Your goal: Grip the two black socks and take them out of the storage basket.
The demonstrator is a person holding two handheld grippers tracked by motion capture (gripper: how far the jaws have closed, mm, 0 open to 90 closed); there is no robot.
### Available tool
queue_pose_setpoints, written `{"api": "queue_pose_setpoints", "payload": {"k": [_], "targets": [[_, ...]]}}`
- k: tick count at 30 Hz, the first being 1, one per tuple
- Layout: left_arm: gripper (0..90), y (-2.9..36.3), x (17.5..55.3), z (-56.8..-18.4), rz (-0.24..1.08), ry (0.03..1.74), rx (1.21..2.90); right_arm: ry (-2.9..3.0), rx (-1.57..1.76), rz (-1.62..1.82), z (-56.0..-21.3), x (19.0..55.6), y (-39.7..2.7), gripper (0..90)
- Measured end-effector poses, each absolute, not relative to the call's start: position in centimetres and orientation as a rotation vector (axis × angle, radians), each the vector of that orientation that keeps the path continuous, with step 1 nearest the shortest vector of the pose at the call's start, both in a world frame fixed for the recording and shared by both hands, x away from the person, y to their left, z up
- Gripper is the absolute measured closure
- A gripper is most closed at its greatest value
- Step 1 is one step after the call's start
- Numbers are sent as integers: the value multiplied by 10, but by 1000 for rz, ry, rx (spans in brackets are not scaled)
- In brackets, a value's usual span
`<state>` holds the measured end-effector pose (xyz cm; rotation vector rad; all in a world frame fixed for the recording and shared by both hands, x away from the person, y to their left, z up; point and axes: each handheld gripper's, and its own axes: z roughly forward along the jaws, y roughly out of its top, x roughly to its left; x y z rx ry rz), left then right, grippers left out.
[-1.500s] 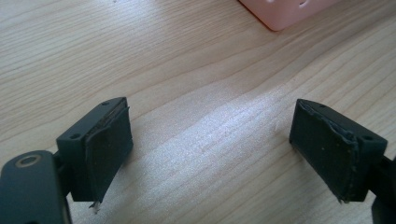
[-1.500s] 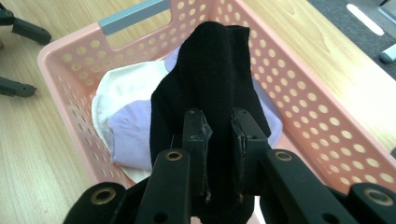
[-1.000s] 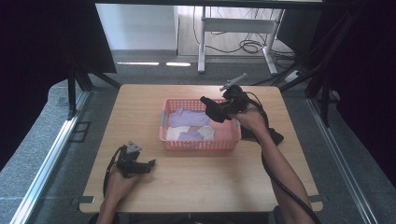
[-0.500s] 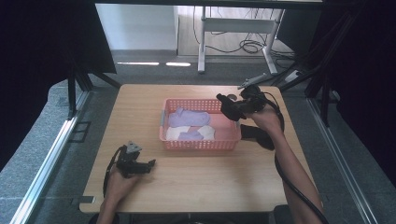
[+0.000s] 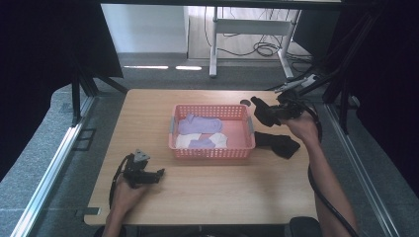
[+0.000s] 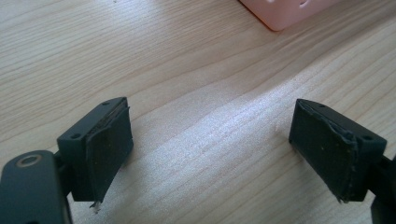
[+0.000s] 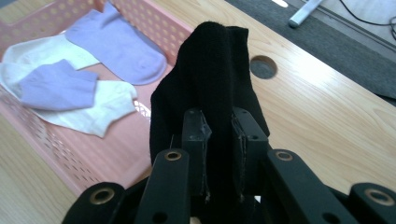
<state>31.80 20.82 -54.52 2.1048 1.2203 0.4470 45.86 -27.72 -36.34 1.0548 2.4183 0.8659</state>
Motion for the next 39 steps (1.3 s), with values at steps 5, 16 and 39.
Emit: {"api": "queue_pose_setpoints", "payload": {"k": [5, 16, 39], "targets": [[131, 208, 318, -545, 447, 1220, 2105, 2393, 1088, 850, -364, 456, -292, 768], [132, 208, 318, -545, 448, 1223, 2105, 2324, 1185, 787, -379, 450, -331, 764], [133, 208, 318, -545, 449, 1223, 2100, 2396, 1299, 670, -468, 452, -332, 740]]}}
